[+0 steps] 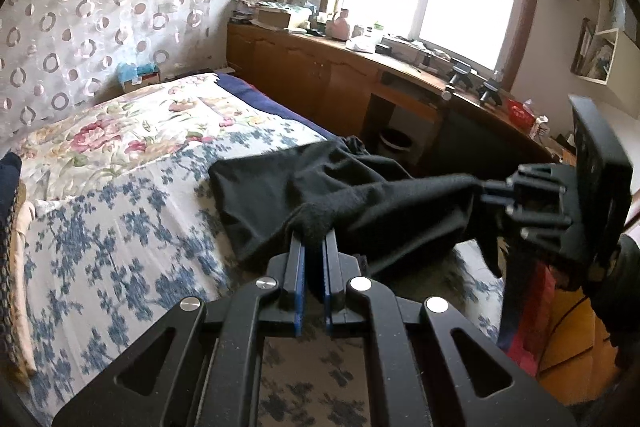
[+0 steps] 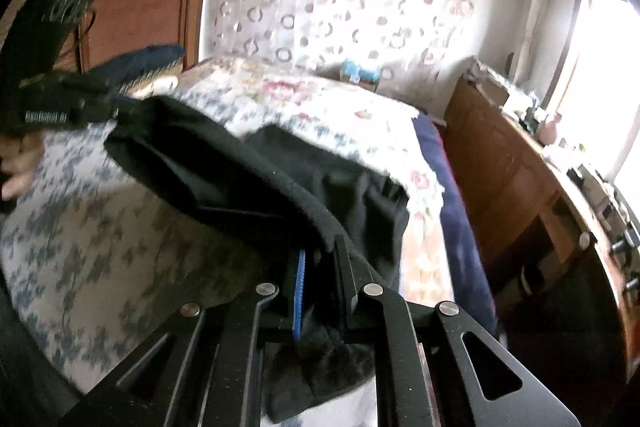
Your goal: Fold small clothes
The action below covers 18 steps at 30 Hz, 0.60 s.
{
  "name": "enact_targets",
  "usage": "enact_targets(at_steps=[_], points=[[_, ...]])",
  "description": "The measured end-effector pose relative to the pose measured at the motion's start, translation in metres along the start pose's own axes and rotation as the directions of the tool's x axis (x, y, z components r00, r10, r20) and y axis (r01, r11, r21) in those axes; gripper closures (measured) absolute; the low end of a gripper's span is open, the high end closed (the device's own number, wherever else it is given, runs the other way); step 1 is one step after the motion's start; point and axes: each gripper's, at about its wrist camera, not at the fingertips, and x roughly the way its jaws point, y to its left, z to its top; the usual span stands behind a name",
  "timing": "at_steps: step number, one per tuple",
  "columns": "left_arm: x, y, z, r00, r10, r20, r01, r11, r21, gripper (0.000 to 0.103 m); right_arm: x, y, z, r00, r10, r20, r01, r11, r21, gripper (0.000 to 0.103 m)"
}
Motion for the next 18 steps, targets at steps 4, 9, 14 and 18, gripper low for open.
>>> enact_targets(at_steps=[4,9,14,18], points=[[0.005,0.009,0.012,1.0,0.015,0.006,-0.015,1.0,-0.003,0.095,0.011,-0.007,0.019,0.999,0.019,0.028,-0.018,1.0,-0.014,0.091],[0.016,0.022,0.022,1.0,0.03,-0.004,-0.03,0.999,-0.015,0.095,0.027,-0.02,0.025,0.997,0.06,0.037,-0.06,0.998,-0.011,0.091],[0.033,0.032,0.03,0.998,0.047,-0.033,-0.048,0.999,-0.013,0.095,0.051,-0.039,0.025,0.995,0.094,0.029,-0.094,0.996,-0.009,0.091],[0.048,0.043,0.04,0.997,0.054,-0.056,-0.055,0.998,-0.02,0.095,0.071,-0.052,0.031,0.993,0.116,0.02,-0.116,0.993,0.005,0.091]])
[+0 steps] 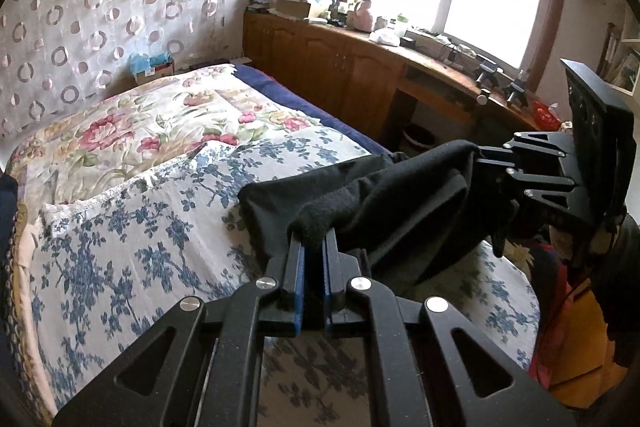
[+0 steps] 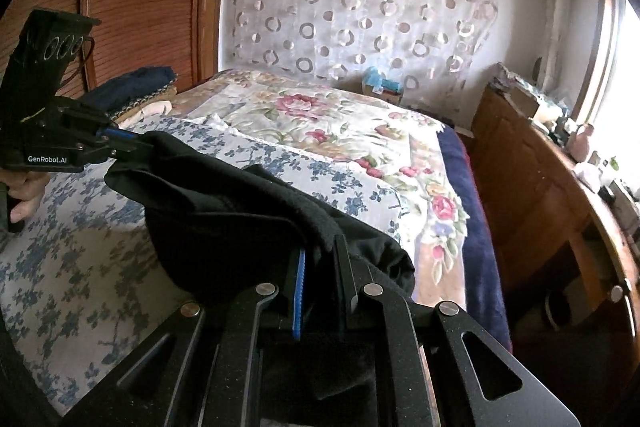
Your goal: Fold small clothes
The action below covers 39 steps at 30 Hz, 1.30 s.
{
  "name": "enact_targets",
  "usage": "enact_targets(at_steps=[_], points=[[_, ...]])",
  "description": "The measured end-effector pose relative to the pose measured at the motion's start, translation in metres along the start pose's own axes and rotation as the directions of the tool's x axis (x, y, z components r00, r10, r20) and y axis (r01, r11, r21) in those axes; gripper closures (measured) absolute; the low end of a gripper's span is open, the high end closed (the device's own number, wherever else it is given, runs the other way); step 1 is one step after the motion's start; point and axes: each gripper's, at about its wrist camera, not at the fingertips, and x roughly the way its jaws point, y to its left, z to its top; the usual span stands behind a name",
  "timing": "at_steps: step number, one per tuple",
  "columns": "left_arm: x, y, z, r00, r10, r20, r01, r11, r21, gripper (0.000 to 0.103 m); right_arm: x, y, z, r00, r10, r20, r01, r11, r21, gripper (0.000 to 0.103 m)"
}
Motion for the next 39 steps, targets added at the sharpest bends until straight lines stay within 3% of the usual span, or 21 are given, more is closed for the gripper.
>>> enact_targets(at_steps=[10,12,14,16,18,22,26,28,30,36,38,39], points=[[0.04,0.018,0.018,0.998,-0.003,-0.06,0.002,1.0,-0.018,0.095,0.039,-0.025,0.009,0.997,0.038,-0.064,-0.036,0.999,0.037,0.091],[0.047,0.02,0.018,0.996,-0.015,-0.083,0.014,1.0,-0.018,0.089,0.048,-0.028,0.011,0.996,0.043,-0.082,-0.04,0.998,0.043,0.091],[0.049,0.024,0.015,0.996,-0.012,-0.086,0.011,1.0,-0.022,0.07,0.052,-0.028,0.015,0.994,0.052,-0.095,-0.047,0.998,0.049,0.091],[0.044,0.027,0.012,0.997,-0.025,-0.077,0.022,0.999,-0.03,0.058,0.055,-0.028,0.021,0.993,0.058,-0.104,-0.053,0.998,0.044,0.091],[0.041,0.029,0.01,0.996,-0.036,-0.078,0.034,0.999,-0.031,0.054,0.058,-0.03,0.027,0.992,0.059,-0.108,-0.054,0.997,0.05,0.09],[0.039,0.024,0.004,0.995,-0.036,-0.09,0.037,0.999,0.003,0.053,0.065,-0.036,0.039,0.992,0.057,-0.115,-0.051,0.997,0.057,0.088],[0.064,0.018,0.001,0.988,-0.016,-0.151,0.022,0.999,0.04,0.053,0.069,-0.043,0.048,0.993,0.025,-0.111,-0.017,0.997,0.072,0.076],[0.077,0.017,-0.001,0.985,-0.011,-0.175,0.02,0.999,0.048,0.053,0.067,-0.051,0.054,0.995,-0.006,-0.095,0.016,0.994,0.104,0.076],[0.085,0.019,-0.003,0.982,0.002,-0.19,0.008,0.999,0.05,0.053,0.06,-0.058,0.058,0.996,-0.041,-0.082,0.053,0.988,0.142,0.076],[0.087,0.028,0.0,0.985,0.011,-0.174,-0.009,1.0,0.014,0.053,0.016,-0.055,0.055,0.998,-0.061,-0.023,0.064,0.983,0.17,0.076],[0.086,0.03,0.003,0.987,0.015,-0.162,-0.014,1.0,0.008,0.053,0.002,-0.048,0.046,0.998,-0.056,-0.017,0.058,0.983,0.174,0.06],[0.085,0.032,0.005,0.988,0.016,-0.153,-0.016,1.0,0.002,0.053,-0.002,-0.044,0.041,0.999,-0.05,-0.017,0.052,0.983,0.175,0.059]])
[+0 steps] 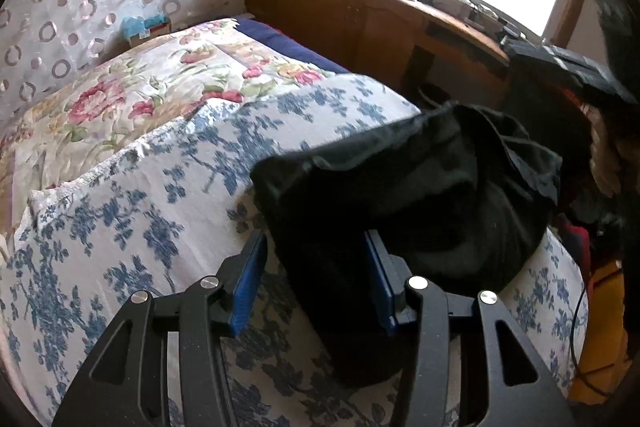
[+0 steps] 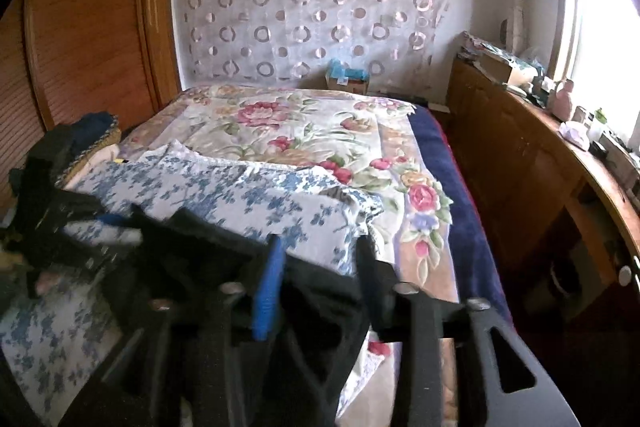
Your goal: Fold small clothes
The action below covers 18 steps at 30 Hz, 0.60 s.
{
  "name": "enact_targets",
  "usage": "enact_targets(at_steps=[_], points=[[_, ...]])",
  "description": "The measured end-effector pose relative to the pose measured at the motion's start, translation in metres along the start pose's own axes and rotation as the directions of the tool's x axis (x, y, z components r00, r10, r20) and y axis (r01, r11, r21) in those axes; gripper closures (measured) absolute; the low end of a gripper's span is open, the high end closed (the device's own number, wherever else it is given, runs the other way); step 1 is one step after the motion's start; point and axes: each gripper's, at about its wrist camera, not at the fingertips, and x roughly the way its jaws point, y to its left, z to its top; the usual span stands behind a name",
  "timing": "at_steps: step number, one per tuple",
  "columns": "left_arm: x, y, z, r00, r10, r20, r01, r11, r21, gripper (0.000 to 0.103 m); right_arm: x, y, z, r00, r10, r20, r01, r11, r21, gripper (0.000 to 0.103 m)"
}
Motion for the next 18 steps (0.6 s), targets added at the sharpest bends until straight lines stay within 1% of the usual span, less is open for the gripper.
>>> enact_targets(at_steps=[6,11,15,16,17,18], points=[[0.001,0.005,0.014,0.999,0.004,0.042,-0.003,1.0,-0.013,0.053,-0.011,0.021,-0.038,0.994,0.073,-0.078,-0.073,0.997,0.0,0.059],[0.016,0.009,0.026,0.999,0.021,0.028,-0.021,1.0,-0.018,0.053,-0.011,0.025,-0.06,0.985,0.072,-0.155,-0.076,0.997,-0.019,0.059],[0.025,0.011,0.03,0.999,0.032,0.014,-0.031,0.999,-0.015,0.053,-0.007,0.025,-0.06,0.98,0.052,-0.194,-0.064,0.996,-0.057,0.059],[0.026,0.011,0.03,0.999,0.033,0.013,-0.033,0.999,-0.015,0.053,-0.008,0.025,-0.059,0.979,0.052,-0.196,-0.066,0.996,-0.066,0.074],[0.026,0.012,0.029,0.999,0.034,0.014,-0.034,0.999,-0.016,0.053,-0.009,0.025,-0.057,0.978,0.056,-0.2,-0.073,0.994,-0.077,0.097],[0.026,0.011,0.029,0.999,0.033,0.013,-0.033,0.999,-0.017,0.053,-0.009,0.023,-0.053,0.979,0.048,-0.2,-0.067,0.994,-0.089,0.097]])
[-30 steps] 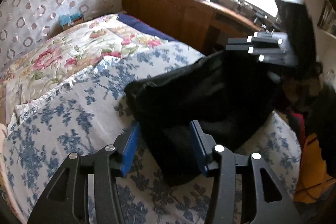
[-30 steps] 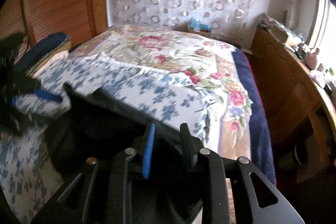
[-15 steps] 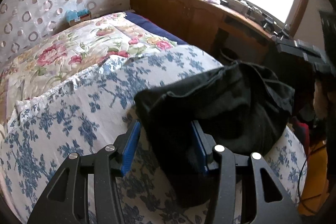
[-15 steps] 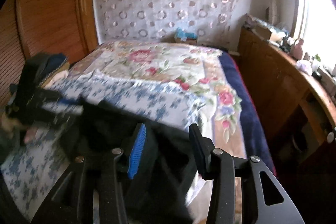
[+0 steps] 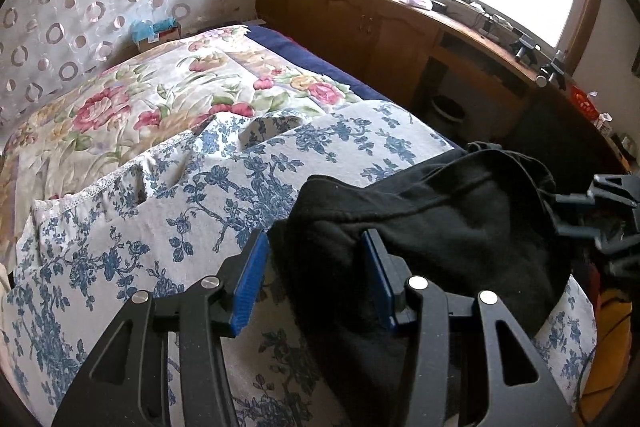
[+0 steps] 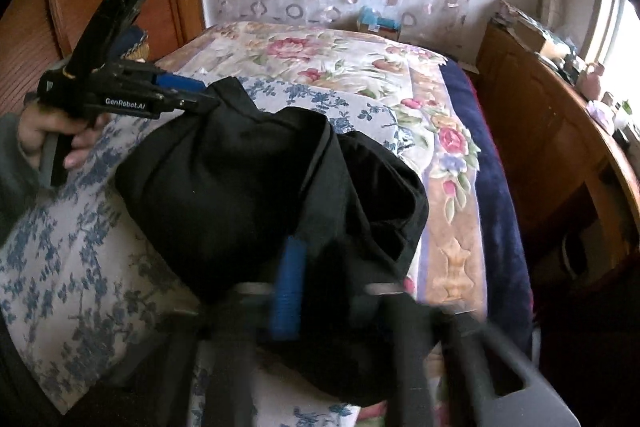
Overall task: Fold small clothes
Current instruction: 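Grasp the folded T-shirt with both grippers and lift it off the bed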
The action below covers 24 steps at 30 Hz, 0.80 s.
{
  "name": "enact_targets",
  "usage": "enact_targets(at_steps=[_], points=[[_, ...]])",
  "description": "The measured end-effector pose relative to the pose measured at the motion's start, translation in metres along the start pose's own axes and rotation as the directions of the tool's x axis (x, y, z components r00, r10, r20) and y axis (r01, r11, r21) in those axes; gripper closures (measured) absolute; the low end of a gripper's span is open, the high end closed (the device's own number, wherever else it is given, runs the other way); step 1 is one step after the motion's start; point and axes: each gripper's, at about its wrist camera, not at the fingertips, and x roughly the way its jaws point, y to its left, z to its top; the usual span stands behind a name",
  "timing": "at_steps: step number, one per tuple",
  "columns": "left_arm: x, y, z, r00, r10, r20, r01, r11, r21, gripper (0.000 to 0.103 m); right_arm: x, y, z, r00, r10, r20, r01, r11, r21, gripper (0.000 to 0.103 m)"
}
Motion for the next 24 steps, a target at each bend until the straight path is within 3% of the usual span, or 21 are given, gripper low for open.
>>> enact_targets(at_steps=[3,7,10,12,13,14,17,19,24], points=[[-0.001,0.003,-0.002,1.0,-0.001,0.003,0.001,1.0,-0.009,0.053,-0.008,-0.02,0.011,0.998,-0.049,0.044,0.048,0.999,0.022,0.097],[-0.01,0.007,-0.007,1.0,0.007,0.019,-0.007,1.0,-0.024,0.053,-0.011,-0.064,0.027,0.99,-0.117,0.084,0.105,0.985,0.134,0.097],[-0.018,0.01,-0.011,0.999,-0.015,0.035,0.016,0.999,-0.034,0.053,-0.008,-0.073,0.032,0.983,-0.161,0.093,0.143,0.975,0.169,0.097],[-0.022,0.013,-0.013,0.999,-0.018,0.045,0.02,0.999,-0.041,0.046,-0.01,-0.077,0.03,0.982,-0.163,0.093,0.141,0.967,0.21,0.097],[-0.022,0.014,-0.013,0.999,-0.026,0.045,0.028,0.999,-0.045,0.038,-0.008,-0.072,0.03,0.981,-0.169,0.091,0.146,0.964,0.22,0.092],[-0.022,0.015,-0.014,0.998,-0.036,0.046,0.038,0.998,-0.05,0.034,-0.01,-0.068,0.028,0.979,-0.181,0.092,0.156,0.962,0.225,0.078],[-0.016,0.017,-0.014,0.999,-0.042,0.031,0.043,0.997,-0.061,0.032,-0.013,-0.051,0.023,0.978,-0.166,0.13,0.127,0.956,0.263,0.041],[-0.009,0.018,-0.014,0.999,-0.039,0.017,0.04,0.997,-0.07,0.032,-0.012,-0.039,0.015,0.98,-0.139,0.139,0.094,0.953,0.289,0.032],[0.007,0.019,-0.011,0.998,-0.059,-0.013,0.058,0.994,-0.097,0.032,0.004,-0.031,-0.008,0.991,-0.083,0.103,0.046,0.944,0.326,0.028]])
